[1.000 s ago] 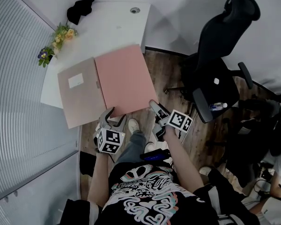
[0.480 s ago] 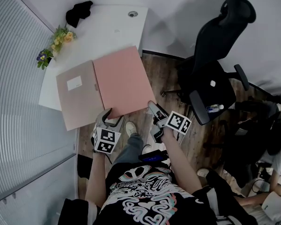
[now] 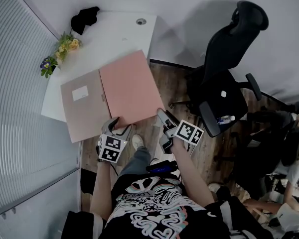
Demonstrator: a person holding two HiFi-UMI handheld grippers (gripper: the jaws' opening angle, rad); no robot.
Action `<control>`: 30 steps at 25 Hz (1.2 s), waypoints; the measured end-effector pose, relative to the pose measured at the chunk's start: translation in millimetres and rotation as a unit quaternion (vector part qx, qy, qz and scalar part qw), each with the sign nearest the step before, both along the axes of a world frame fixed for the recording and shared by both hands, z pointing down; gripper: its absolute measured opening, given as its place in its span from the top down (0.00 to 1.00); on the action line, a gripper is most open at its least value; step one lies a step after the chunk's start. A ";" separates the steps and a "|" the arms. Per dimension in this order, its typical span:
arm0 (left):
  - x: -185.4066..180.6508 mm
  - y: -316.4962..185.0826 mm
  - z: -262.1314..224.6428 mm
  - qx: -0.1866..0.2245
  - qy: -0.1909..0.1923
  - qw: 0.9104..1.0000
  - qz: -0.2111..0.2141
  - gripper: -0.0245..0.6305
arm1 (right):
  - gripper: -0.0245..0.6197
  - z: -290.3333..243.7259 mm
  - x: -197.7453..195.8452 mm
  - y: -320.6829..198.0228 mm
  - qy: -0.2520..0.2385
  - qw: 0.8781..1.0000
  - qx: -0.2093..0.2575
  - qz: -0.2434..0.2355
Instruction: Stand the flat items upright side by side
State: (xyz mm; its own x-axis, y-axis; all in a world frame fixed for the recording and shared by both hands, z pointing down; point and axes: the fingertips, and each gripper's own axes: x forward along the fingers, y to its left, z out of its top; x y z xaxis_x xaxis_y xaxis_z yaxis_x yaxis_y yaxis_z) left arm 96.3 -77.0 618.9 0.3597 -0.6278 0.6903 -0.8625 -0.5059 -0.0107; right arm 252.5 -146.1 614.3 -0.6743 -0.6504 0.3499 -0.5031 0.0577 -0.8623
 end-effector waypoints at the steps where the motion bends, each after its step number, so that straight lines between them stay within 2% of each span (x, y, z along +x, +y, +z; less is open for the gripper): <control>1: -0.1 -0.5 -0.3 -0.001 0.003 1.000 0.000 0.61 | 0.54 -2.2 -0.1 -0.6 0.001 1.000 0.002 0.000; 17: -3.9 -15.7 -0.5 -0.004 0.030 1.000 -0.006 0.61 | 0.58 -51.7 -11.4 -17.0 0.012 0.997 0.070 -0.003; 30: -2.7 -21.3 1.5 -0.013 0.035 0.999 -0.011 0.61 | 0.60 -89.3 -26.7 -19.3 0.051 0.990 0.126 -0.046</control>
